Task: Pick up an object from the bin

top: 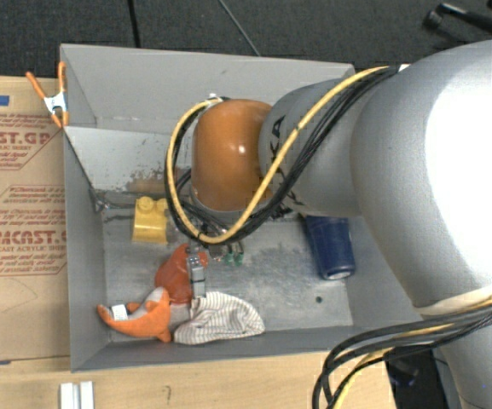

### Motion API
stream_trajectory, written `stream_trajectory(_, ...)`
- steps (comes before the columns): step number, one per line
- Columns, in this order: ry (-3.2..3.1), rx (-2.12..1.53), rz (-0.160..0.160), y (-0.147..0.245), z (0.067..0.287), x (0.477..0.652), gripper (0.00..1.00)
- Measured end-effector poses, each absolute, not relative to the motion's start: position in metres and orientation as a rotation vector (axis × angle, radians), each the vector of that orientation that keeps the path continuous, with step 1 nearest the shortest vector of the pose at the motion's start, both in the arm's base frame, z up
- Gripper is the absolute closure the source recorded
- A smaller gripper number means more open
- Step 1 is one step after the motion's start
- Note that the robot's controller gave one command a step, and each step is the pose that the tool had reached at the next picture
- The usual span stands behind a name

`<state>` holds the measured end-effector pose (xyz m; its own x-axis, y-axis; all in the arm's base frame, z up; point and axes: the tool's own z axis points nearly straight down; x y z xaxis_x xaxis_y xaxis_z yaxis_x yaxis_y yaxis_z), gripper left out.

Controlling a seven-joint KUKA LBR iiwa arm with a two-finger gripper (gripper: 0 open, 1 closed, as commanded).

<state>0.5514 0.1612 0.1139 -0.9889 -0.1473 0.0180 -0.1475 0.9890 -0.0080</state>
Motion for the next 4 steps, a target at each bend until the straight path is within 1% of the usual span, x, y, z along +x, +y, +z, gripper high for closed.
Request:
stream_trajectory(1, -3.125, 0.228, 0.003, 0.1583, 0.1159, 0.5498, 1.00)
stream_trajectory(4, -3.125, 0.230, 0.004, 0.1584, 0.1159, 0.5498, 1.00)
